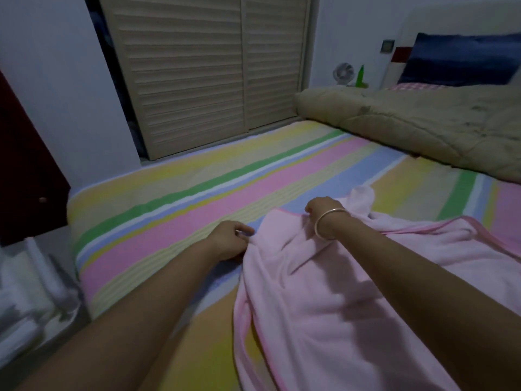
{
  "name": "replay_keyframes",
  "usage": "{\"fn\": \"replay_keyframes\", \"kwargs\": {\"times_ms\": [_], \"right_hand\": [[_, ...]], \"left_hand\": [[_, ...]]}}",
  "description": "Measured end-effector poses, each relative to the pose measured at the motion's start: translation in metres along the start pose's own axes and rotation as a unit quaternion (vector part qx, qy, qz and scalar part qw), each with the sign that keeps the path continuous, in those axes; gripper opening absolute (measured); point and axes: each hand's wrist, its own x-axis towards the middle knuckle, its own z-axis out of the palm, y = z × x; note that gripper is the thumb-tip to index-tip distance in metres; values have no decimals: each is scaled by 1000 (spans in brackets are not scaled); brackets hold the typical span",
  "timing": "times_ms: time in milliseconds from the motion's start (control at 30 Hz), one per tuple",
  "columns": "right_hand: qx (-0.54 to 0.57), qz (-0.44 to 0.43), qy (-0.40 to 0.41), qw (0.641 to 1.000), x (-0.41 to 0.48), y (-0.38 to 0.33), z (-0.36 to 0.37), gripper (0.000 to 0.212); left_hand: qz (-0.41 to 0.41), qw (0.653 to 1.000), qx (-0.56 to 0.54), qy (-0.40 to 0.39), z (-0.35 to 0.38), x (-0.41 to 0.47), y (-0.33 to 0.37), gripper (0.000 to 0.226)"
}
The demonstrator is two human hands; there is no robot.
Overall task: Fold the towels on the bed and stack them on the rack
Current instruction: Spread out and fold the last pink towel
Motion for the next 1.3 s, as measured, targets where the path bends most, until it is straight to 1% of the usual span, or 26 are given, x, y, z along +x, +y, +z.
{"fn": "replay_keyframes", "kwargs": {"times_ms": [67, 100, 133, 200, 267, 333, 367, 433, 467, 567, 600, 700, 767, 800, 867, 900, 1000, 1067, 1133, 1233, 1300], "right_hand": [[-2, -6, -52, 999, 8, -2, 7, 39], [1, -6, -56, 998, 9, -3, 12, 42], [5, -5, -48, 999, 12, -4, 16, 43], [4, -7, -22, 1000, 17, -4, 21, 37], [2, -4, -6, 1000, 20, -2, 23, 29], [1, -3, 10, 1000, 20, -1, 19, 24], [-3, -9, 20, 1000, 19, -2, 16, 22], [-9, -24, 47, 999, 17, -4, 8, 21], [-3, -27, 64, 998, 17, -5, 3, 21], [56, -6, 123, 991, 22, -12, -12, 21], [75, -4, 138, 988, 27, -15, -18, 22], [132, -21, 170, 976, 45, -32, -34, 26], [164, -24, 197, 966, 58, -45, -45, 24], [177, -27, 211, 961, 65, -55, -49, 22], [191, -43, 226, 954, 79, -79, -58, 21], [190, -53, 227, 954, 87, -93, -61, 20], [184, -45, 225, 956, 110, -128, -68, 21], [186, -30, 225, 956, 125, -146, -66, 22], [186, -28, 224, 956, 139, -165, -55, 21], [189, -26, 216, 958, 152, -189, -33, 23], [194, -34, 187, 962, 155, -197, -13, 24]], "left_hand": [[8, 1000, 1, -13, 2, 17, 7, 39], [8, 1000, -22, -12, 5, 23, 9, 42], [0, 998, -56, -8, 7, 32, 11, 44], [-15, 994, -104, -4, 15, 43, 14, 42], [2, 992, -123, -42, 21, 49, 14, 42], [70, 986, -87, -121, 23, 51, 17, 47], [98, 981, -55, -155, 25, 53, 17, 54], [108, 976, -20, -187, 28, 55, 19, 68], [101, 978, -21, -183, 29, 55, 21, 65], [99, 986, -2, -135, 28, 55, 28, 24], [101, 988, -19, -115, 23, 55, 30, 18], [102, 984, -142, -47, -9, 54, 43, 18], [102, 982, -157, -7, -43, 52, 50, 28], [103, 982, -155, 9, -63, 51, 50, 28], [94, 985, -139, 31, -100, 52, 42, 18], [85, 989, -109, 43, -117, 55, 34, 15], [50, 994, 20, 97, -158, 61, 7, 25], [39, 988, 60, 137, -178, 64, -10, 41], [15, 983, 77, 164, -194, 66, -23, 53], [-8, 966, 166, 196, -207, 70, -35, 53], [-17, 947, 233, 221, -212, 73, -47, 54]]}}
